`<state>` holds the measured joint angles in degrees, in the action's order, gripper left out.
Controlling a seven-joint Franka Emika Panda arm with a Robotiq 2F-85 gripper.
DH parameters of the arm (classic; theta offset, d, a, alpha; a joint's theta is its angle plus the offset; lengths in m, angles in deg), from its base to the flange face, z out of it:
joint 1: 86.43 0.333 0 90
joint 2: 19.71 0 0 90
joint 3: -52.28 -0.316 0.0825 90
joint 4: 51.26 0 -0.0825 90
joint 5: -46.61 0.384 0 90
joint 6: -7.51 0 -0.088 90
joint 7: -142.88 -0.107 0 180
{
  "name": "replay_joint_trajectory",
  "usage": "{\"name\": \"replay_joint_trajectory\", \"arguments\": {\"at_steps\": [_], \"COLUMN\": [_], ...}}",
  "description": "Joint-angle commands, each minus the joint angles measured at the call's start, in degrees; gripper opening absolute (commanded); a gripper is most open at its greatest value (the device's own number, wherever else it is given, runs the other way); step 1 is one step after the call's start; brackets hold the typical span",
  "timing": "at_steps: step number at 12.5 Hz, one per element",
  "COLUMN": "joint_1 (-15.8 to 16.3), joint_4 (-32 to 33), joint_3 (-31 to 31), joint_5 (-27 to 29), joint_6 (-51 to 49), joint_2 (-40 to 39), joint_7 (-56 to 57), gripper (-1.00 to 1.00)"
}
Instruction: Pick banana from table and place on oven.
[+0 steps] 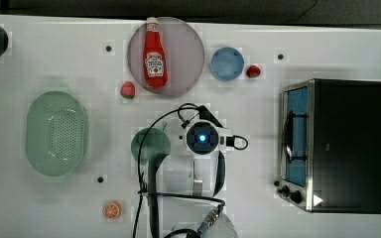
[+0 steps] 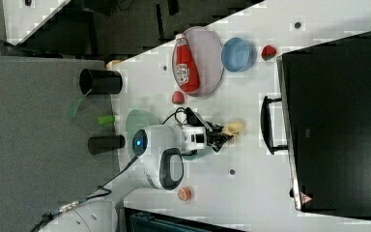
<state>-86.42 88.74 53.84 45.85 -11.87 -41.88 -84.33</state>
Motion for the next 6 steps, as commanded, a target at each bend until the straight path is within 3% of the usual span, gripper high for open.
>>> {"name": "replay_joint_trajectory", "arguments": {"at_steps": [1,6], "joint_1": [-0.67,-0.92], "joint_4": [-1.75,-6.0], "joint_3": [0.18,0.72], "joint_5": [-0.71,-0.68], "joint_6": [-1.73,-25.91], "joint_2": [9.46,29.64], "joint_7": [-2.26,-2.26], "gripper": [-0.48,-0.48]}}
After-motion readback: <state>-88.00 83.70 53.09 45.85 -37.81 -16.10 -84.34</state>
